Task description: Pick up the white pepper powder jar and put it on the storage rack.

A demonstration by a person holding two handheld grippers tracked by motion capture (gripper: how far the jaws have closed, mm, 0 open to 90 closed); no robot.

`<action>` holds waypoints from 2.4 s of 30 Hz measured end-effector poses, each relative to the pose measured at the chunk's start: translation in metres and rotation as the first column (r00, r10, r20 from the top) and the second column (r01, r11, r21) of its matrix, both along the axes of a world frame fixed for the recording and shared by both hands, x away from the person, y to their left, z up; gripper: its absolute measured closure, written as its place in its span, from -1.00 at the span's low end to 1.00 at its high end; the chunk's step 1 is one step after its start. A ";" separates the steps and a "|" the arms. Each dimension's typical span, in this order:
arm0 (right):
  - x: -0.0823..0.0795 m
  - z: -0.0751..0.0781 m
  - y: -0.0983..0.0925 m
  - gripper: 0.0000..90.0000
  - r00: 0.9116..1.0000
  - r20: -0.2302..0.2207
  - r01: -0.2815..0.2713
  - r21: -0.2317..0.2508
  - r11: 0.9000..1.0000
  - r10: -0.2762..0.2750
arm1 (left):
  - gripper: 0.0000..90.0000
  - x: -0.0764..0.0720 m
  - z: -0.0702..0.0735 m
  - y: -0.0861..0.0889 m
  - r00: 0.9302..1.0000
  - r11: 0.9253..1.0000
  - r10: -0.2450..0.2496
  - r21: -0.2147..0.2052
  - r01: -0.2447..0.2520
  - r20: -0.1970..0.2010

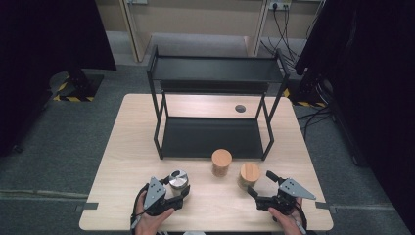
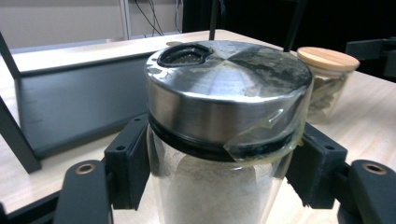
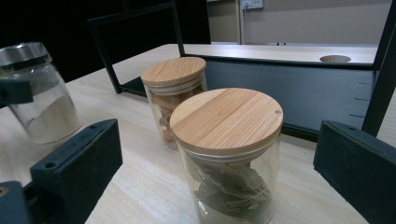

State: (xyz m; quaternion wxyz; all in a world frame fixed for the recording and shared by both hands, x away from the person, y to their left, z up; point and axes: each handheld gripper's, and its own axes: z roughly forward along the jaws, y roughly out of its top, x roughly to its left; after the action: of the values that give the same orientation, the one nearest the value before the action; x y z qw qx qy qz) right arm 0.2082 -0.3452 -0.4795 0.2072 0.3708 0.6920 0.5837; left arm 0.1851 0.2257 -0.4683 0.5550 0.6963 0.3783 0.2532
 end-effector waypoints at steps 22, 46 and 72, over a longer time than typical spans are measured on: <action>0.000 0.000 0.000 -0.97 1.000 -0.001 -0.002 0.004 1.000 0.002 | -0.31 0.068 0.029 -0.027 0.999 0.998 0.046 0.044 -0.045 -0.018; 0.001 -0.001 0.000 -0.97 1.000 -0.004 -0.003 0.006 1.000 0.003 | -0.31 0.129 0.031 -0.045 0.986 0.987 0.158 0.050 -0.155 -0.051; 0.001 -0.001 -0.002 -0.97 1.000 0.002 -0.006 0.006 1.000 0.006 | -0.31 0.167 0.005 -0.072 0.965 0.964 0.262 0.062 -0.260 -0.027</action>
State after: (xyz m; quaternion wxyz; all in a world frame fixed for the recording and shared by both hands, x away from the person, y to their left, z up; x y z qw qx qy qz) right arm 0.2090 -0.3469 -0.4807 0.2054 0.3687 0.6912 0.5867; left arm 0.3526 0.1539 -0.4629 0.4896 0.6605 0.4688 0.3228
